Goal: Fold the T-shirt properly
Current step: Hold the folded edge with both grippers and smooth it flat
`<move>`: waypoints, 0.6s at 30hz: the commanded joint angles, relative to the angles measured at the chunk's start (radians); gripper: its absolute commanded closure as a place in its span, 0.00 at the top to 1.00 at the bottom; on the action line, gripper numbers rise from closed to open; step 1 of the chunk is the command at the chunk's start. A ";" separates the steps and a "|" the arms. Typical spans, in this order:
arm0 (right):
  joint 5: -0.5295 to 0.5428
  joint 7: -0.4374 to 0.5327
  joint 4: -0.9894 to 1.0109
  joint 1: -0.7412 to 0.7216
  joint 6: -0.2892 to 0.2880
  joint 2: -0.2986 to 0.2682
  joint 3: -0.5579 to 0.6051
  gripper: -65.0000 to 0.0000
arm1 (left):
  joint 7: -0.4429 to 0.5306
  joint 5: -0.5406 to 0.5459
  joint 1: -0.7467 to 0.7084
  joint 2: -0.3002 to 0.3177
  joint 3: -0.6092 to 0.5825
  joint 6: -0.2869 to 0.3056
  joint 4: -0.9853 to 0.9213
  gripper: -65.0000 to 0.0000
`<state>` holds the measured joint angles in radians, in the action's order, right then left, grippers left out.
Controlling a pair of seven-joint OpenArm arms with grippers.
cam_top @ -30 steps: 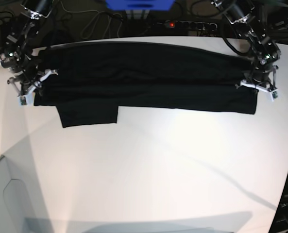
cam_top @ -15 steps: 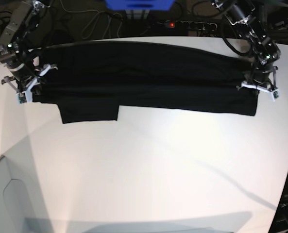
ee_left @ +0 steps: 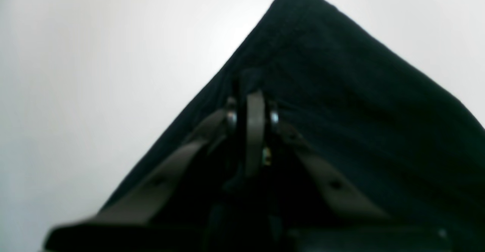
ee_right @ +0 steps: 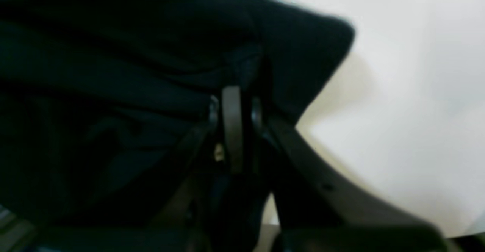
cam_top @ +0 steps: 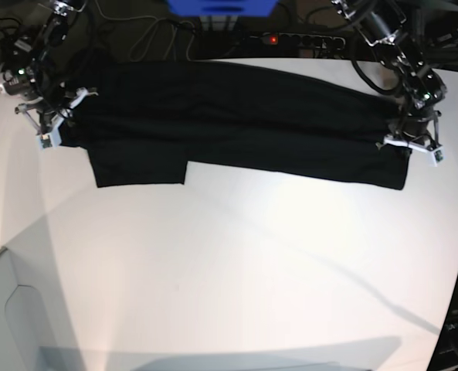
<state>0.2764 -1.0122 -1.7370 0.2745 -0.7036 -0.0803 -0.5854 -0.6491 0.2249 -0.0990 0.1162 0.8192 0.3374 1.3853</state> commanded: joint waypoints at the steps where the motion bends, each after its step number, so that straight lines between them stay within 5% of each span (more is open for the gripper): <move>1: -0.015 -0.012 0.016 -0.005 0.005 -0.013 -0.003 0.00 | -0.036 -0.031 0.000 0.007 0.002 -0.016 -0.004 0.00; 13: -0.015 -0.012 0.119 -0.011 0.005 -0.017 0.018 0.00 | -0.036 -0.031 0.002 0.007 0.002 -0.016 -0.004 0.00; 18: -0.015 -0.012 0.118 -0.037 0.005 -0.019 0.026 0.17 | -0.036 -0.031 0.018 0.007 0.007 -0.016 -0.004 0.00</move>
<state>0.3183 -0.9607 -1.6325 0.2279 -0.7025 -0.1005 -0.5636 -0.6533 0.2203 -0.0841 0.1158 0.8234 0.3370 1.3808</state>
